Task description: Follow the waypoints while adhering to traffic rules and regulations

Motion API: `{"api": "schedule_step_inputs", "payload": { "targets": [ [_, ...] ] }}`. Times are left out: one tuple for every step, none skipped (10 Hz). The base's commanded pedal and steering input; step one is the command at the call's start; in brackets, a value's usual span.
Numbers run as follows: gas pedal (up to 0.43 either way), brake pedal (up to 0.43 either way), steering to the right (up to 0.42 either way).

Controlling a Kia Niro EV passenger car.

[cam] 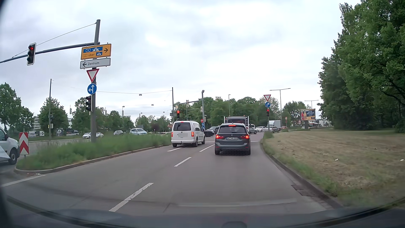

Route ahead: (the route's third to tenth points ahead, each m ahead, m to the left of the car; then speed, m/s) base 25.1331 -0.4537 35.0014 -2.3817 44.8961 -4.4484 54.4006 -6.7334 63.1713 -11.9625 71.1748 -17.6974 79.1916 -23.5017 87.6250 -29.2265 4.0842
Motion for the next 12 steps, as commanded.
{"api": "schedule_step_inputs", "payload": {
  "targets": [
    [0.0,0.0,0.022],
    [0.0,0.024,0.022],
    [0.0,0.079,0.022],
    [0.0,0.122,0.022],
    [0.0,0.14,0.022],
    [0.0,0.14,0.022],
    [0.0,0.146,0.022],
    [0.0,0.152,0.022],
    [0.0,0.152,0.022],
    [0.0,0.165,0.022],
    [0.0,0.165,0.023],
    [0.0,0.171,0.024]
  ]
}}
